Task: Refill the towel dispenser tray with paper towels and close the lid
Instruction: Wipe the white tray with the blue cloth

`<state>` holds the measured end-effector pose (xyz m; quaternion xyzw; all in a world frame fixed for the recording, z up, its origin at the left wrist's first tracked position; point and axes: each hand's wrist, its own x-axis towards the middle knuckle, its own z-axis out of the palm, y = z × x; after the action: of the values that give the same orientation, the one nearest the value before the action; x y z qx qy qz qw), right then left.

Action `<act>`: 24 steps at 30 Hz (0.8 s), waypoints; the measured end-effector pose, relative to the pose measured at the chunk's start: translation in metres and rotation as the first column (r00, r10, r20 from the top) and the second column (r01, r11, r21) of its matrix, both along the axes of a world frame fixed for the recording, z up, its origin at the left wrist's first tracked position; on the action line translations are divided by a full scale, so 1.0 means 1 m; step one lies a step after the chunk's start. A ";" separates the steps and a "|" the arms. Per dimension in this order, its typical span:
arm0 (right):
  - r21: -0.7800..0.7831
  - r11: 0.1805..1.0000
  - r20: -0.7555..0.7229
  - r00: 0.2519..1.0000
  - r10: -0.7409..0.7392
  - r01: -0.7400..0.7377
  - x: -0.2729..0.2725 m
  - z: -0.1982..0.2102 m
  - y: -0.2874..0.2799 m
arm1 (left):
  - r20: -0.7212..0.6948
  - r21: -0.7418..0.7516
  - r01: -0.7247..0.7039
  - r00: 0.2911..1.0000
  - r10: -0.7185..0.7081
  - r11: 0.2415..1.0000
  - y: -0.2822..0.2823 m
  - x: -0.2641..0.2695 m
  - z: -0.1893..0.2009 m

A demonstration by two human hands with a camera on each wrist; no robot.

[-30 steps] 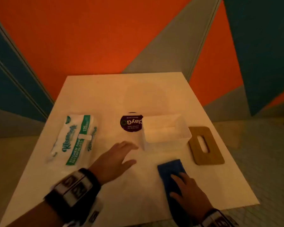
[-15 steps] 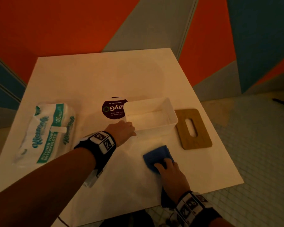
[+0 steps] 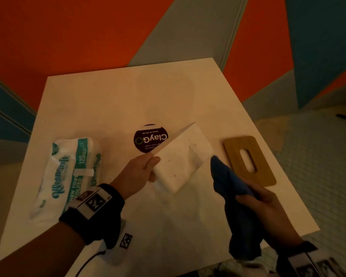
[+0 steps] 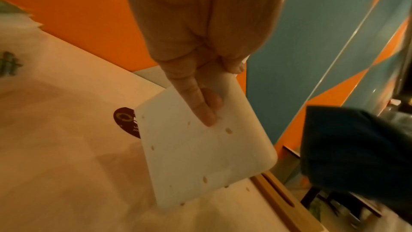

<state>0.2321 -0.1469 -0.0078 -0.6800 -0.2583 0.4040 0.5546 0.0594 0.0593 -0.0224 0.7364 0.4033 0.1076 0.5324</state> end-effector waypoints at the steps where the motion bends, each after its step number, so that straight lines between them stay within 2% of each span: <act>1: 0.064 0.997 0.077 0.996 0.033 -0.038 -0.009 0.009 0.008 | 0.010 -0.033 -0.024 1.000 0.024 0.999 0.000 -0.005 0.000; 2: 0.090 0.991 0.232 0.970 0.077 -0.100 -0.021 0.015 0.019 | 0.021 -0.060 -0.045 0.999 0.046 0.997 -0.001 -0.009 0.000; 3: 0.073 0.982 0.401 0.907 0.130 -0.174 -0.035 0.019 0.033 | 0.026 -0.083 -0.063 0.998 0.066 0.995 -0.002 -0.012 0.000; 4: 0.021 0.975 0.557 0.813 0.171 -0.219 -0.049 0.017 0.046 | 0.040 -0.107 -0.079 0.996 0.084 0.991 -0.003 -0.014 0.000; 6: -0.072 0.961 0.778 0.588 0.223 -0.269 -0.078 -0.001 0.068 | 0.101 -0.177 -0.077 0.990 0.096 0.981 -0.007 -0.017 -0.002; 7: -0.114 0.955 0.851 0.469 0.236 -0.273 -0.090 -0.012 0.077 | 0.142 -0.209 -0.073 0.984 0.104 0.975 -0.008 -0.019 -0.002; 8: -0.162 0.948 0.886 0.383 0.262 -0.275 -0.101 -0.018 0.084 | 0.184 -0.239 -0.077 0.975 0.123 0.968 -0.009 -0.021 -0.004; 9: -0.198 0.942 0.899 0.334 0.285 -0.271 -0.107 -0.025 0.088 | 0.217 -0.267 -0.092 0.964 0.152 0.959 -0.009 -0.024 -0.006; 11: -0.189 0.940 0.921 0.282 0.271 -0.286 -0.110 -0.033 0.094 | 0.246 -0.275 -0.090 0.956 0.160 0.957 -0.007 -0.030 -0.004; 14: -0.200 0.921 0.922 0.254 0.292 -0.333 -0.096 -0.032 0.103 | 0.255 -0.203 -0.035 0.963 0.088 0.979 -0.008 -0.033 0.002; 15: -0.202 0.931 0.909 0.295 0.294 -0.305 -0.086 -0.030 0.108 | 0.245 -0.163 -0.042 0.966 0.082 0.986 -0.009 -0.033 0.005; 18: -0.129 0.984 0.789 0.588 0.178 -0.124 -0.044 -0.022 0.122 | 0.170 -0.075 -0.061 0.983 0.073 0.995 -0.014 -0.029 0.010; 19: -0.109 0.992 0.747 0.654 0.120 -0.057 -0.030 -0.023 0.124 | 0.147 -0.066 -0.055 0.987 0.064 0.996 -0.017 -0.029 0.010; 20: -0.111 0.994 0.733 0.674 0.092 -0.015 -0.020 -0.022 0.122 | 0.134 -0.070 -0.055 0.989 0.064 0.996 -0.021 -0.025 0.010; 22: -0.083 0.996 0.754 0.652 0.078 -0.024 -0.027 -0.024 0.116 | 0.125 -0.112 -0.082 0.987 0.096 0.990 -0.025 -0.023 0.010; 24: -0.026 0.981 0.822 0.554 0.129 -0.191 -0.053 -0.034 0.100 | 0.137 -0.165 -0.095 0.983 0.118 0.982 -0.028 -0.013 0.012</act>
<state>0.1793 -0.0469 -0.0415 -0.7444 -0.5596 0.0827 0.3547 0.0469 0.0313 -0.0104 0.6594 0.4095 0.1575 0.6105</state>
